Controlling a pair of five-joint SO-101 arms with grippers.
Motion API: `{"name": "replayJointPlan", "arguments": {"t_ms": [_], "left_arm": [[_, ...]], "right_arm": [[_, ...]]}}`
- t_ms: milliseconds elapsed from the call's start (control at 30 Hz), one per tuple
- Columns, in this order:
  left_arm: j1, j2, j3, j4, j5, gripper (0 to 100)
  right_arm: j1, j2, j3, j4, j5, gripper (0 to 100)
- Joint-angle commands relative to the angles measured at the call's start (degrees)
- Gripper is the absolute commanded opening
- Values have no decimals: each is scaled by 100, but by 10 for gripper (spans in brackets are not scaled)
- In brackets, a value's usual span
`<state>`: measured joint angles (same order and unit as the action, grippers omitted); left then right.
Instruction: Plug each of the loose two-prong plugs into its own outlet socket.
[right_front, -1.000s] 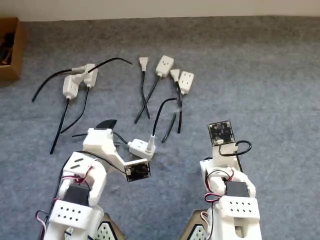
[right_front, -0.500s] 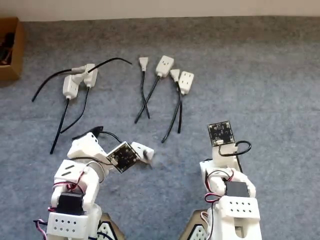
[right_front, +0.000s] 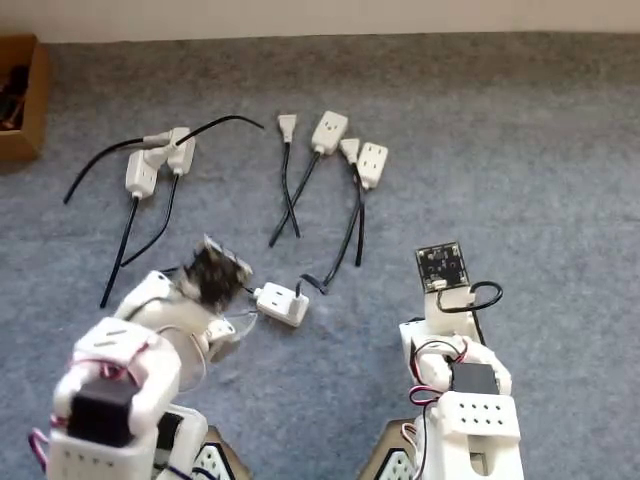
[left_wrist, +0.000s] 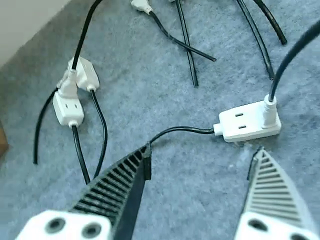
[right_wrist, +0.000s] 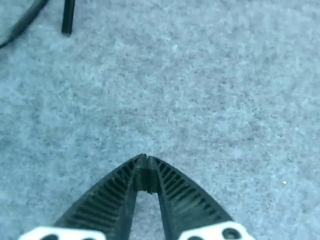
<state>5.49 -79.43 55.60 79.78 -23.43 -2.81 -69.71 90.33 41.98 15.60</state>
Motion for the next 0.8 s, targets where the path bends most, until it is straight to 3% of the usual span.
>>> {"name": "replayJointPlan", "arguments": {"t_ms": [0, 133, 400, 533, 767], "left_arm": [[84, 1974, -1604, 475, 484, 295], [48, 4127, -2826, 466, 255, 295], [-154, 7688, -4989, 510, -2919, 294], [57, 8866, -5358, 475, -4246, 294], [593, 9332, -4945, -484, -4492, 262]], "right_arm": [[-48, -40, -84, 40, 35, 9], [-48, -40, -75, 48, 44, 9], [-48, -40, -66, 48, 53, 9], [-48, -48, -66, 48, 53, 9], [-48, -48, -66, 40, 53, 9]]}}
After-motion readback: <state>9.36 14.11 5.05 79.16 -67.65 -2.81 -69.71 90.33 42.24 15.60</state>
